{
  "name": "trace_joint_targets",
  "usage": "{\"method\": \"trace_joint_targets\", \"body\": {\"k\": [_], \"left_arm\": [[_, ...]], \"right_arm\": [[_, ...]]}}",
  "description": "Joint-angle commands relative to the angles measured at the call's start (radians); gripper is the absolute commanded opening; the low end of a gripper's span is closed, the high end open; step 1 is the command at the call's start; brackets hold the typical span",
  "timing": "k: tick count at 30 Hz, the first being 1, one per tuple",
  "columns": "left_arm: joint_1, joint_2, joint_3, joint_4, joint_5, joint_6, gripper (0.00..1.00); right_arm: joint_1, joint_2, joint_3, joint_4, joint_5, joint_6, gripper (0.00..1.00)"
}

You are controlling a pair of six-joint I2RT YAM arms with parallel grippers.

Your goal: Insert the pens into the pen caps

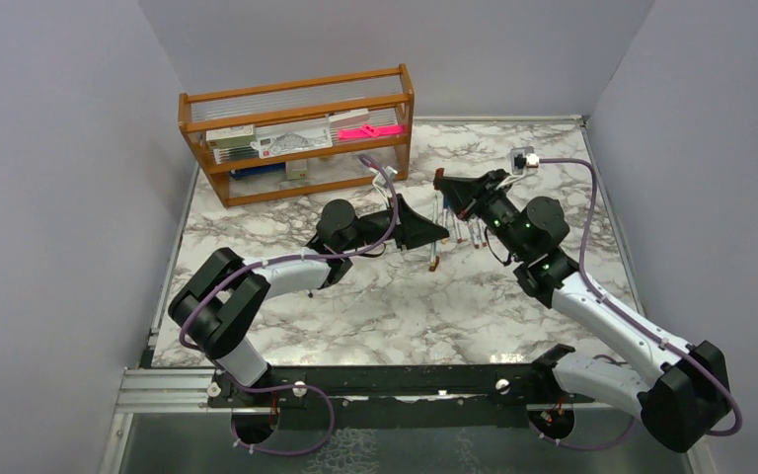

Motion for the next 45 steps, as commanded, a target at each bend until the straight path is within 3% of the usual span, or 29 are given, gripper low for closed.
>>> {"method": "trace_joint_targets", "body": {"k": [1,45], "left_arm": [[-0.002,0.022,0.031,0.035,0.003,-0.006,0.0],[0.017,0.004,0.041,0.007,-0.025,0.056,0.0]], "right_arm": [[0.002,-0.036,-0.016,0.015,-0.036,0.002,0.01],[0.002,-0.054,-0.05,-0.065,-0.086,0.006,0.01]]}}
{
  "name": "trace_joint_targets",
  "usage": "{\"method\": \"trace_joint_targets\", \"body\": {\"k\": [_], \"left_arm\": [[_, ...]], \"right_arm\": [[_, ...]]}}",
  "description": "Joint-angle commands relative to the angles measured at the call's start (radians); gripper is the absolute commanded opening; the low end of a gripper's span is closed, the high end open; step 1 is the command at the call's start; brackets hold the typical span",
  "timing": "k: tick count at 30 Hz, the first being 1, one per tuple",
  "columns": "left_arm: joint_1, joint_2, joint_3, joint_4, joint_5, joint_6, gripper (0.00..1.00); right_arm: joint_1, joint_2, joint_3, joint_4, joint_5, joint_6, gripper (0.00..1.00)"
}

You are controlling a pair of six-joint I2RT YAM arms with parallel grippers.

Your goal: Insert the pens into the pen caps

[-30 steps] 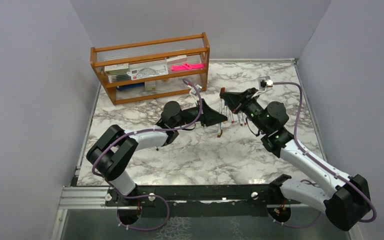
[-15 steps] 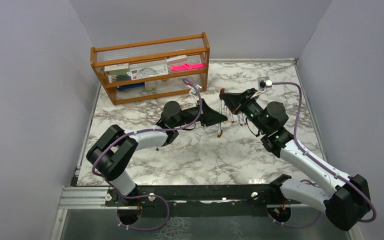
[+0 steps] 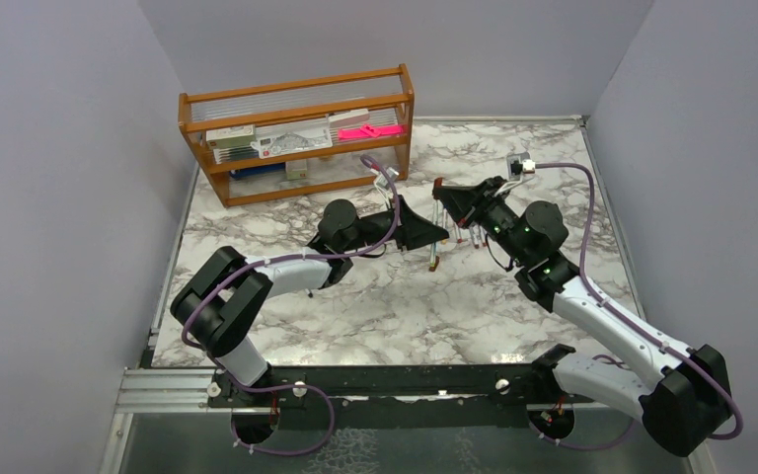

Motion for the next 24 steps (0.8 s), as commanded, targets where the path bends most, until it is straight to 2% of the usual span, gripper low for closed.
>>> {"method": "trace_joint_targets", "body": {"k": [1,12,18,24], "left_arm": [[0.016,-0.012,0.043,0.013,-0.027,0.044,0.0],[0.043,-0.008,0.104,-0.065,-0.039,0.14,0.0],[0.045,-0.036,0.151,-0.128,-0.078,0.268,0.0],[0.045,-0.079,0.159,-0.163,-0.103,0.432,0.0]], "right_arm": [[0.001,-0.025,-0.014,-0.044,-0.05,0.011,0.01],[0.002,-0.034,-0.035,-0.102,-0.084,0.014,0.01],[0.002,-0.032,-0.052,-0.12,-0.132,0.009,0.01],[0.002,-0.062,-0.021,-0.164,-0.112,-0.042,0.01]]}}
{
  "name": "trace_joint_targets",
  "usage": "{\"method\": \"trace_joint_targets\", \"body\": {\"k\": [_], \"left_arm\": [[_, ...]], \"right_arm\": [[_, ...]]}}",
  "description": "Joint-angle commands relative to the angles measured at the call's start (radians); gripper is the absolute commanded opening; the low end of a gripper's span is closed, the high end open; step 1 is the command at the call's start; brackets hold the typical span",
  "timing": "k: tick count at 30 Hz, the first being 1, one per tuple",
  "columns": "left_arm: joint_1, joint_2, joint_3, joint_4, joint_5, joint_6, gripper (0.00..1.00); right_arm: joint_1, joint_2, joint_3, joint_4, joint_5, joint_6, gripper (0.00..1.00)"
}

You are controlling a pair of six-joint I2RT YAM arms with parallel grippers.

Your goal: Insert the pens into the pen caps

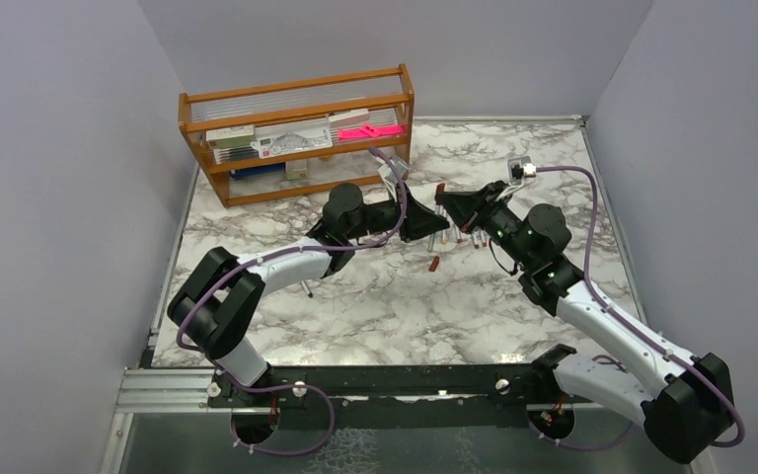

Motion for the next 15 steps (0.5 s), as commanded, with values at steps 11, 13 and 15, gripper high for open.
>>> {"method": "trace_joint_targets", "body": {"k": [11,13,15], "left_arm": [[0.02,-0.134,0.015,0.04,-0.039,0.269,0.0],[0.019,-0.133,0.017,0.04,-0.025,0.274,0.0],[0.017,-0.132,0.017,0.04,-0.019,0.275,0.0]], "right_arm": [[0.015,-0.095,0.067,-0.148,-0.035,-0.112,0.29],[0.015,-0.103,0.074,-0.152,-0.031,-0.119,0.32],[0.016,-0.11,0.081,-0.153,-0.032,-0.122,0.34]]}}
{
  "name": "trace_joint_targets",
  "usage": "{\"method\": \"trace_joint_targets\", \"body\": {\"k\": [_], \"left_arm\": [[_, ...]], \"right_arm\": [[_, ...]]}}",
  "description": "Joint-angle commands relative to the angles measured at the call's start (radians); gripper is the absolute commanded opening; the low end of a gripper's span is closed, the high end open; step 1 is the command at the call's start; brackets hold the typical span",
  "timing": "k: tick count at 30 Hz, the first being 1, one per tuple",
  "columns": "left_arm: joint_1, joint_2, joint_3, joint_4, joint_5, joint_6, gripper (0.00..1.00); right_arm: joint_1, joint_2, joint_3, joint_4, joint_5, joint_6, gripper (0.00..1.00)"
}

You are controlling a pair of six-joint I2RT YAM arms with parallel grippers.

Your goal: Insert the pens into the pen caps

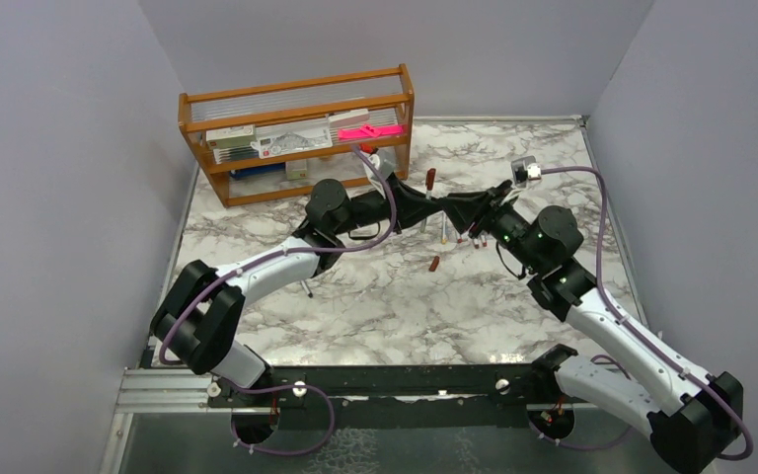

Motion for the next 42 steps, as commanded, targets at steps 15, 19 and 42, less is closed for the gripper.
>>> {"method": "trace_joint_targets", "body": {"k": [15,19,42], "left_arm": [[-0.023,0.018,0.033,0.035,0.059,0.04,0.0],[-0.036,0.026,0.039,0.035,0.072,0.04,0.0],[-0.057,0.056,0.054,0.029,0.089,0.035,0.0]], "right_arm": [[0.003,0.063,0.145,0.017,-0.065,-0.065,0.53],[0.003,0.109,0.158,0.054,-0.093,-0.065,0.53],[0.002,0.161,0.154,0.09,-0.114,-0.061,0.02]]}}
